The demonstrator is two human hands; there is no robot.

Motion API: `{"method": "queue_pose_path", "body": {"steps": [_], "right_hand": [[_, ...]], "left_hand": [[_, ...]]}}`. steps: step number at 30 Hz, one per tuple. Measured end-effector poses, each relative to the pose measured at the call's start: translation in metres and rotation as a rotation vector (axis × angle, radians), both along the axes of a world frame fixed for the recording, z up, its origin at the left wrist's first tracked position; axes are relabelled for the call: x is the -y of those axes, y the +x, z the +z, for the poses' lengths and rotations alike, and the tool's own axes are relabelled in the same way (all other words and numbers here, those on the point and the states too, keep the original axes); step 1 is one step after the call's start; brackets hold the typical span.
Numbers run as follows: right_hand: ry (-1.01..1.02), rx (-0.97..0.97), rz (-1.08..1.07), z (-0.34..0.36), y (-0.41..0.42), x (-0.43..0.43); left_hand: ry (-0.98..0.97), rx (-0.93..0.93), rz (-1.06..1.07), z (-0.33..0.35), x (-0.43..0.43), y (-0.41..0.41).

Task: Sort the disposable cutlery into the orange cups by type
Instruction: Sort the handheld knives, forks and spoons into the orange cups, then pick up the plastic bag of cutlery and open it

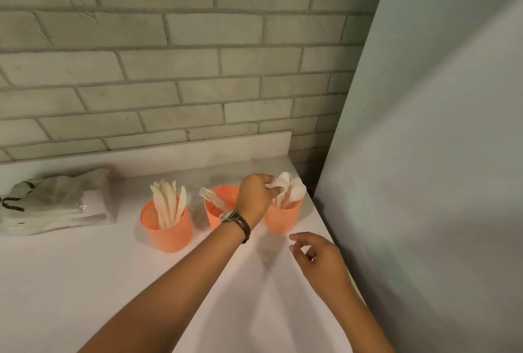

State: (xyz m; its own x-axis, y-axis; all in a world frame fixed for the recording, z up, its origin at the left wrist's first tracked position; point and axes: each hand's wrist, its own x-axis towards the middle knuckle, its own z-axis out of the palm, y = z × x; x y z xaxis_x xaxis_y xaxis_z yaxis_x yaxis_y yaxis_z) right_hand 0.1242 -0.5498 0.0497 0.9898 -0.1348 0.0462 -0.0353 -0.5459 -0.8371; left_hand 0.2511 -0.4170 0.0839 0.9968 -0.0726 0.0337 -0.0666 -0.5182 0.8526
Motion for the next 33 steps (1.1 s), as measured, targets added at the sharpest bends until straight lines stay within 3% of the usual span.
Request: {"method": "queue_pose_path", "body": {"steps": [7,13,25,33], "right_hand": [[0.051,-0.022,0.165,-0.014,0.008,-0.041],[-0.002,-0.091,0.408,-0.019,0.012,-0.125],[-0.350,0.036,0.646,-0.030,0.061,-0.370],[-0.732,0.049,0.572,-0.021,0.147,-0.512]], "left_hand": [[-0.050,0.075,0.063,0.011,-0.064,-0.050],[-0.131,-0.036,0.195,-0.009,-0.174,-0.104],[-0.213,-0.123,0.461,-0.050,-0.410,-0.160],[-0.237,-0.158,0.585,-0.064,-0.525,-0.192]]}}
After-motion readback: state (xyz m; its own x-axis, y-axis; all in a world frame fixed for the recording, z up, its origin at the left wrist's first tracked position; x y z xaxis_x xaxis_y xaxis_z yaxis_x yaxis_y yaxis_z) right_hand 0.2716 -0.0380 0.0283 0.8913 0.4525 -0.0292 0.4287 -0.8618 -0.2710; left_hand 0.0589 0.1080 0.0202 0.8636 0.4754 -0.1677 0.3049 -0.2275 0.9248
